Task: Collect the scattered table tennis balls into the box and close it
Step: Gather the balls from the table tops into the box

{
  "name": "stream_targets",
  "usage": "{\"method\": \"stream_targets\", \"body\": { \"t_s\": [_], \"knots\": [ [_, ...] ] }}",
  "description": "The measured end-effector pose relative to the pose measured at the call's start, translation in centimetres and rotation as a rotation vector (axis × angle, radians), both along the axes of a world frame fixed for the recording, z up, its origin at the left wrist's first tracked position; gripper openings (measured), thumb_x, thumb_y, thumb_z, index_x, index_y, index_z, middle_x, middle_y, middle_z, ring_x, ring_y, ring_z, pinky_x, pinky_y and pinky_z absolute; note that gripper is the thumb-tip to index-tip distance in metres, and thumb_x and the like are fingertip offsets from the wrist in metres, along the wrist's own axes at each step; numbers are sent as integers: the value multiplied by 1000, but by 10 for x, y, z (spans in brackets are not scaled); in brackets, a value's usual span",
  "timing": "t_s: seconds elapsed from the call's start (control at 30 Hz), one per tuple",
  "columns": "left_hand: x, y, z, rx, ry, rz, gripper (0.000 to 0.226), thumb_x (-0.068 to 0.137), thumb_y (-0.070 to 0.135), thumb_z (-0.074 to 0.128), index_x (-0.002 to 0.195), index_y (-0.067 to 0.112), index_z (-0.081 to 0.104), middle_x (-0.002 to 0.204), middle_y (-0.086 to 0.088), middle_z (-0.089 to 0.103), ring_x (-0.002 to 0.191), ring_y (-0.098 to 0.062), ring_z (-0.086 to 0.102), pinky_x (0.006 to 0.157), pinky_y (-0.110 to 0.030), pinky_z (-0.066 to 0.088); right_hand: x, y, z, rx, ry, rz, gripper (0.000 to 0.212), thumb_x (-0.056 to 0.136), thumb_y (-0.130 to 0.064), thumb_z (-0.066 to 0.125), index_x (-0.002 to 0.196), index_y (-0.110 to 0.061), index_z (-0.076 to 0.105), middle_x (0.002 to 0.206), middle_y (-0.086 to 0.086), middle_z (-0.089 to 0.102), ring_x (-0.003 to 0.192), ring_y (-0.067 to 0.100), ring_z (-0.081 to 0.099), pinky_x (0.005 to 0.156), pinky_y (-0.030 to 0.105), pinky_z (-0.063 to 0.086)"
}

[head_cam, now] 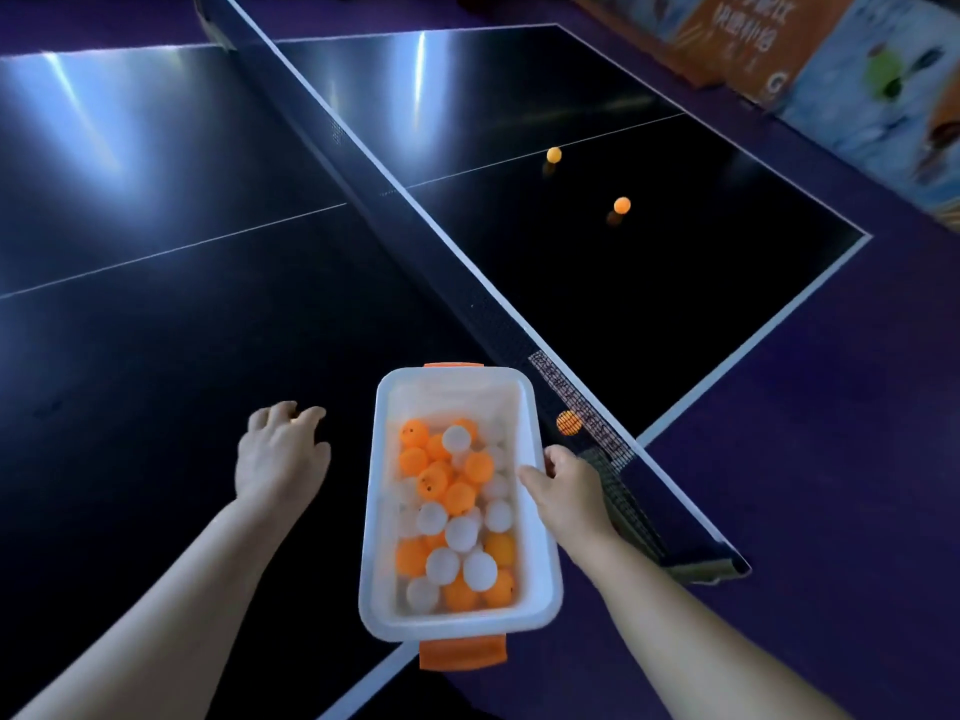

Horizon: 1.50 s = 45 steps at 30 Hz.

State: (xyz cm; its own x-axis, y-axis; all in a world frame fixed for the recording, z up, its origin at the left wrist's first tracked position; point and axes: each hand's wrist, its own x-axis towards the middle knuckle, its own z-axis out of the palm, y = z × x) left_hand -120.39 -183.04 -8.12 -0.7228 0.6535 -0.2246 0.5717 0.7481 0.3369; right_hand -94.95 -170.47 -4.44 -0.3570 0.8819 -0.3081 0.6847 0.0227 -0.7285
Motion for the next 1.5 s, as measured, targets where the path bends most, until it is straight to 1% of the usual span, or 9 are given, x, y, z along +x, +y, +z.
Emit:
{"method": "stream_targets", "body": {
  "t_s": [0.1, 0.17, 0.27, 0.37, 0.5, 0.63, 0.8, 1.13, 1.5],
  "knots": [
    [-23, 15, -15, -84, -15, 2, 54, 88, 12, 52, 140, 25, 41, 153, -8, 23, 142, -25, 7, 111, -42, 22, -12, 14, -4, -2, -9, -11, 21, 83, -17, 58, 72, -1, 50, 61, 4, 48, 52, 12, 37, 42, 18, 28],
    [-30, 20, -22, -127, -47, 24, 57, 88, 7, 49, 141, 26, 38, 154, -8, 20, 142, -26, 8, 109, -43, 28, -19, 22, -7, -9, -19, -18, 21, 82, -17, 57, 71, -2, 50, 61, 3, 48, 52, 12, 37, 44, 20, 30],
    [-33, 21, -33, -148, -127, 95, 59, 87, 0, 44, 140, 26, 39, 148, -4, 29, 134, -27, 24, 80, -38, 47, -27, 30, -9, -17, -31, -23, 19, 82, -16, 57, 68, -8, 48, 60, 1, 48, 51, 11, 37, 46, 22, 30],
    [-33, 21, -44, -117, -188, 122, 50, 89, 6, 46, 136, 22, 45, 130, -5, 45, 124, -25, 34, 65, -35, 42, -33, 35, -10, -32, -29, -27, 19, 81, -16, 57, 67, -10, 46, 61, 2, 47, 52, 12, 37, 47, 23, 30],
    [-24, 37, -18, 173, -218, 192, 37, 89, 36, 53, 124, 23, 53, 114, -3, 57, 106, -25, 52, 76, -34, 42, -34, 40, -11, -55, -5, -28, 17, 81, -15, 57, 69, -7, 49, 60, 2, 48, 51, 12, 36, 45, 21, 30],
    [11, 58, 38, 545, -136, 29, 23, 89, 41, 53, 106, 26, 57, 91, 8, 61, 82, -15, 55, 71, -30, 40, -31, 45, -7, -44, 15, -13, 18, 82, -15, 57, 69, -5, 51, 59, 2, 49, 51, 12, 38, 45, 22, 31],
    [52, 79, 84, 548, -34, -301, 56, 79, 60, 36, 112, 23, 61, 94, 15, 59, 99, -7, 46, 89, -27, 33, -16, 57, 16, -45, 123, 22, 22, 80, -16, 55, 65, -5, 44, 59, 5, 47, 54, 15, 41, 48, 28, 35],
    [182, 141, 171, 819, 305, -192, 32, 88, 34, 43, 95, 16, 69, 98, 5, 70, 105, -21, 53, 96, -30, 27, 100, 124, 93, 85, 368, -4, 23, 83, -22, 61, 79, 1, 57, 66, 17, 59, 56, 17, 53, 51, 32, 46],
    [312, 200, 146, 772, 64, 51, 22, 90, 16, 52, 107, 20, 65, 100, 10, 60, 102, -15, 52, 84, -21, 34, 286, 204, 99, 124, 311, -109, 23, 79, -19, 61, 78, 4, 58, 69, 23, 62, 59, 23, 54, 51, 33, 42]
  ]
}}
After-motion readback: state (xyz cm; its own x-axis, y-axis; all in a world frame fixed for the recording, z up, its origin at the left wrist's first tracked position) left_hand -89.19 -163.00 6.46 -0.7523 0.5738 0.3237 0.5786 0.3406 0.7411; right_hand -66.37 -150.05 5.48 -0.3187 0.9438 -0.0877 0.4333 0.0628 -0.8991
